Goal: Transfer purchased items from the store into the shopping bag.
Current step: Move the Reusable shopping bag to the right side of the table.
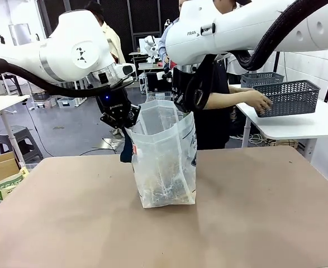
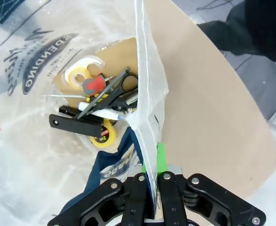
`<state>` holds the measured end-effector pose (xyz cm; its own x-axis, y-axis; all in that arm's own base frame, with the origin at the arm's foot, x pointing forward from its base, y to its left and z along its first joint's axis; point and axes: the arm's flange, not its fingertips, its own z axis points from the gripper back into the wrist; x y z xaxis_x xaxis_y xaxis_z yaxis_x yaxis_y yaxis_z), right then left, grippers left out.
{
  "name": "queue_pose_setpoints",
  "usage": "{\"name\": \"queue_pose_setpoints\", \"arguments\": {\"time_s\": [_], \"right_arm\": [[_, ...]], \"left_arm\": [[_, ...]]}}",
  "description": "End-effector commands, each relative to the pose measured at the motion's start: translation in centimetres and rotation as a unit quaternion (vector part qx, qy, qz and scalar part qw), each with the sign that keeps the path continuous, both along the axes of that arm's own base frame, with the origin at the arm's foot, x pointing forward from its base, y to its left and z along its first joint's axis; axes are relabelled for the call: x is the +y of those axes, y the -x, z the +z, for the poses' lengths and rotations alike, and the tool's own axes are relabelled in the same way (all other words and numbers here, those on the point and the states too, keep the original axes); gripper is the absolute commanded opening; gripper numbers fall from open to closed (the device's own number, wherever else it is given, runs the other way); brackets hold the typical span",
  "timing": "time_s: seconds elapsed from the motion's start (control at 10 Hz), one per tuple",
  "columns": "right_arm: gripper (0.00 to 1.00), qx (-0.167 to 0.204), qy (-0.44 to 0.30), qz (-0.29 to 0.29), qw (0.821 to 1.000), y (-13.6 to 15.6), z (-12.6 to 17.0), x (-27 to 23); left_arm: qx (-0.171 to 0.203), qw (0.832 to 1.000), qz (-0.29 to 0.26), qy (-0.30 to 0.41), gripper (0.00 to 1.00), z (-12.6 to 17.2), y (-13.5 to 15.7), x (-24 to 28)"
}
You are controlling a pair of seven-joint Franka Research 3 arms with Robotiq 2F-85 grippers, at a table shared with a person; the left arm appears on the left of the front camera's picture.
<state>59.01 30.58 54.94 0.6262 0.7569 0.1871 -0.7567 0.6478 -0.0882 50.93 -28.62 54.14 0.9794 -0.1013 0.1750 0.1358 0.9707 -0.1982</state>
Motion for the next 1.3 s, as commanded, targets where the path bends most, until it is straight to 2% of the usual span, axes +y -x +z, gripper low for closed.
{"name": "queue_pose_setpoints", "arguments": {"time_s": [0.0,0.2,0.3,0.6,0.8,0.9,1.0,1.1,1.2], "right_arm": [[0.00,-0.001,-0.001,0.019,1.000,-0.1,0.1,-0.2],[0.00,0.000,0.001,0.004,1.000,0.0,-0.1,0.0],[0.00,0.020,-0.011,-0.043,0.999,0.0,-0.1,0.5],[0.00,0.010,-0.042,-0.192,0.980,0.7,0.4,0.7],[0.00,0.013,-0.074,-0.240,0.968,0.3,0.4,-0.2],[0.00,0.022,-0.100,-0.261,0.960,-0.2,0.4,-0.8],[0.00,0.030,-0.101,-0.261,0.960,-0.6,0.2,-1.2],[0.00,0.027,-0.065,-0.238,0.969,-0.3,0.3,-0.3],[0.00,0.027,-0.065,-0.238,0.969,-0.3,0.3,-0.3]], "left_arm": [[-0.006,1.000,-0.002,-0.009,0.00,0.2,0.4,0.3],[-0.001,1.000,-0.001,-0.002,0.00,0.0,0.0,0.0],[-0.006,1.000,0.017,-0.003,0.00,-0.2,-0.2,0.0],[-0.016,1.000,0.022,0.006,0.00,0.1,-0.6,-0.2],[-0.013,1.000,0.024,0.015,0.00,0.5,-1.1,0.0],[-0.004,0.999,0.020,0.028,0.00,0.6,-1.4,0.0],[0.010,0.999,0.004,0.035,0.00,0.6,-1.4,-0.1],[0.024,0.999,-0.012,0.035,0.00,0.8,-1.1,0.1],[-0.003,1.000,0.015,0.017,0.00,0.2,-0.8,0.0]]}}
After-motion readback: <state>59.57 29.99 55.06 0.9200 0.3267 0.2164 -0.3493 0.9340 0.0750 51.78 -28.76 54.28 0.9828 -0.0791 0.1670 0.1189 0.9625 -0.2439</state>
